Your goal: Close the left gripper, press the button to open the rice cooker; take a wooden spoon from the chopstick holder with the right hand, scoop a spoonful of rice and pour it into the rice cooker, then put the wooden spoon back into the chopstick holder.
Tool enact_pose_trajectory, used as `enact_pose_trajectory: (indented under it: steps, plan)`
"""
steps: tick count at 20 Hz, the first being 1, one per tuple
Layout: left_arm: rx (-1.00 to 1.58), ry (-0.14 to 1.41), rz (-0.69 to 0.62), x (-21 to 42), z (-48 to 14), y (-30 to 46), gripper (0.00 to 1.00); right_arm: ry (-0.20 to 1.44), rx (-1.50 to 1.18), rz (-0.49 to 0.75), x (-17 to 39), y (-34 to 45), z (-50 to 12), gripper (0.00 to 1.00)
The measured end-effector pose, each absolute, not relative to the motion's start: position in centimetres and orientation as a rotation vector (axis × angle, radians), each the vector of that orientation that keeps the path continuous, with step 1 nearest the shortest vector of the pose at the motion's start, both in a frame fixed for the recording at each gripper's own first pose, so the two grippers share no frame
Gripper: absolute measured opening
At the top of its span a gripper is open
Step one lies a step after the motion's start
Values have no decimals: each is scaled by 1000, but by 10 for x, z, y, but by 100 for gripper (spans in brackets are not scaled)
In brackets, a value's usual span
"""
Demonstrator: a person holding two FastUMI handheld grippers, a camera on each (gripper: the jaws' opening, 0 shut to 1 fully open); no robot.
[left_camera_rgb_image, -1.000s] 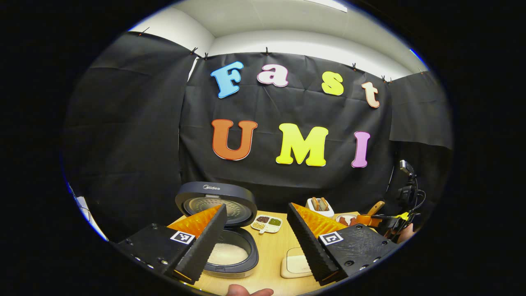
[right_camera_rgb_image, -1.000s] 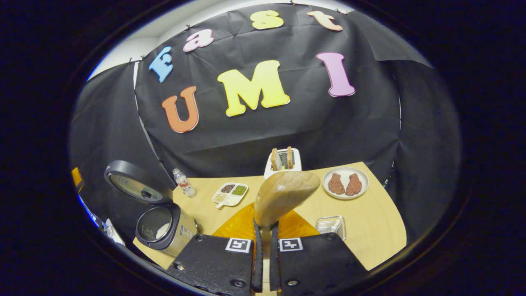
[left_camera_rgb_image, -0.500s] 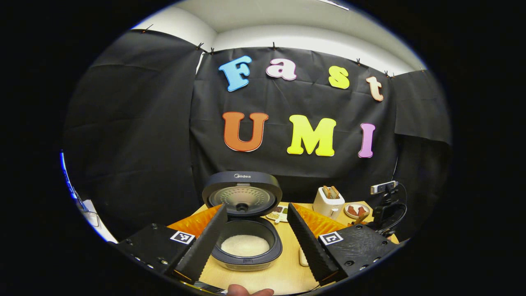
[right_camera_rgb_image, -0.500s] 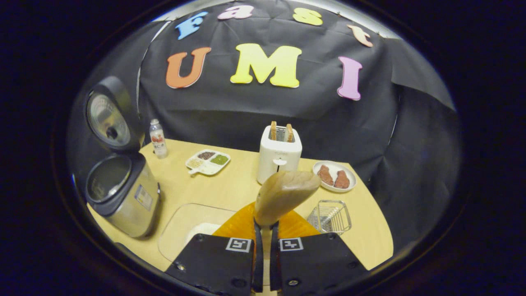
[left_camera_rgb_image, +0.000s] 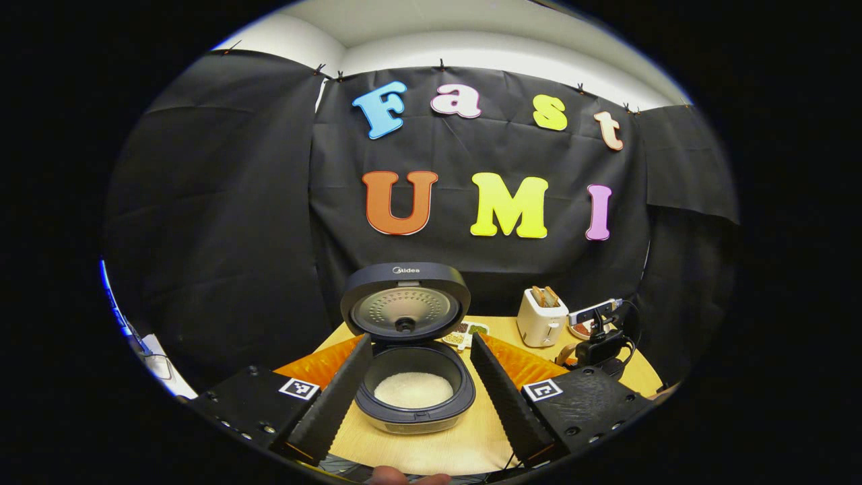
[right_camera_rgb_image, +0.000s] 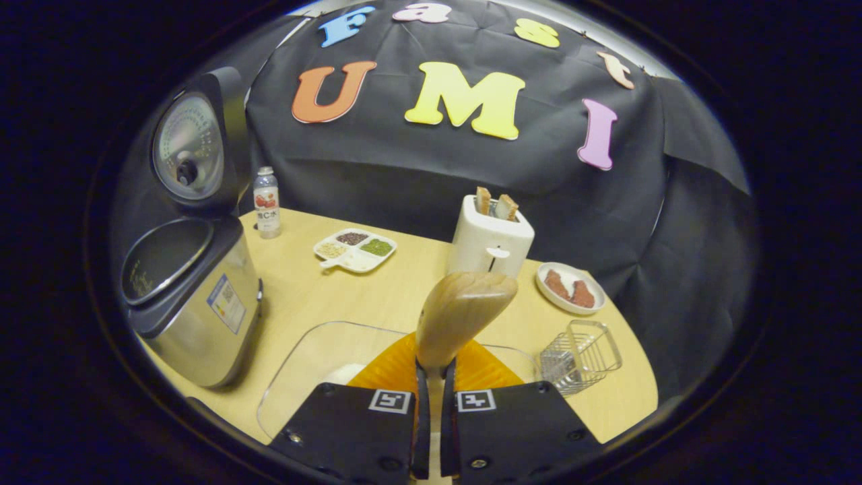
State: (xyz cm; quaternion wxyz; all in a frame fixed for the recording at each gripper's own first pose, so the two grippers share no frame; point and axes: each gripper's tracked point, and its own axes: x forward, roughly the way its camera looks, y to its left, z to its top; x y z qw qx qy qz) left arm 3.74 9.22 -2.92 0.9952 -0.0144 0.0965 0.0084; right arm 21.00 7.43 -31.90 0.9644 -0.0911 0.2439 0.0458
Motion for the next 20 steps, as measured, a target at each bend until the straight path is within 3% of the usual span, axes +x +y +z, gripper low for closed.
enact_pose_trajectory:
  steps: [9, 13, 20]
  plan:
    - [-78, 205, 53, 32, -33, 99, 95, 666, 278, 271, 196, 116, -320, 12]
    - [-82, 200, 54, 28, -32, 90, 95, 744, 533, 224, 199, 97, -326, 12]
    - [-91, 205, 55, 26, -34, 71, 95, 759, 770, 260, 190, 74, -317, 12]
